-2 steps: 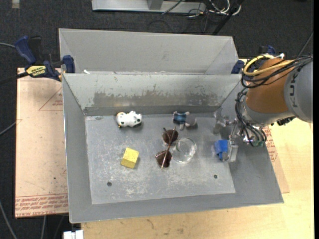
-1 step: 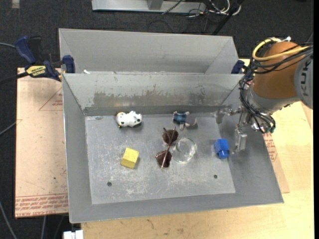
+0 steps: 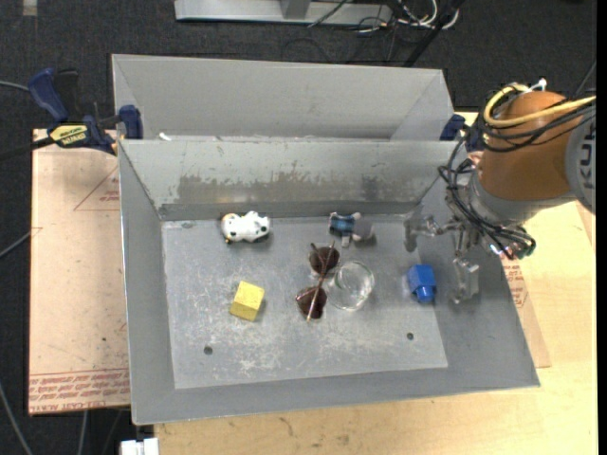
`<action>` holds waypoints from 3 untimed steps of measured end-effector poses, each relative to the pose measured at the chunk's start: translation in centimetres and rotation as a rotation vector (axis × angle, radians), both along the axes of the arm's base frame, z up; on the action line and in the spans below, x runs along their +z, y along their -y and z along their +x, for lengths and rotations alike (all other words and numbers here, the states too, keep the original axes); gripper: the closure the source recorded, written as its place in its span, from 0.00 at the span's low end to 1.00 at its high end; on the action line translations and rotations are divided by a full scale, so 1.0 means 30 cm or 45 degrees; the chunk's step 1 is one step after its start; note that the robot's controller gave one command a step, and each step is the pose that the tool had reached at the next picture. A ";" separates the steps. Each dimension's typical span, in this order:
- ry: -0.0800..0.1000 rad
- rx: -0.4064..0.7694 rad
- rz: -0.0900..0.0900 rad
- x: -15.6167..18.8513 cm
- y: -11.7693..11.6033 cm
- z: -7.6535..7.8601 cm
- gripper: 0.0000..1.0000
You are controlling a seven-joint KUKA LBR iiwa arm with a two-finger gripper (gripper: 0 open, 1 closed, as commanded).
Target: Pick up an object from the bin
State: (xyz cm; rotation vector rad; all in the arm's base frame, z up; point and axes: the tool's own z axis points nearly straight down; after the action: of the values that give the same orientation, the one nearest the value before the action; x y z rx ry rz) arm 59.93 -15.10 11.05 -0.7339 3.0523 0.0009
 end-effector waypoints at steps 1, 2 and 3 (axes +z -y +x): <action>0.003 0.035 0.005 -0.071 -0.001 0.005 0.00; 0.006 0.480 0.019 -0.104 -0.029 -0.012 1.00; 0.009 0.637 0.024 -0.108 -0.038 -0.014 1.00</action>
Offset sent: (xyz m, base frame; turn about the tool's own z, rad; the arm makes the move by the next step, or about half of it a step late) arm -0.0105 -0.0019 -0.0405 -0.6388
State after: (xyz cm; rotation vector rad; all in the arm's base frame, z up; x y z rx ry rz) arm 59.52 -13.96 7.82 -1.4613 2.7663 0.0276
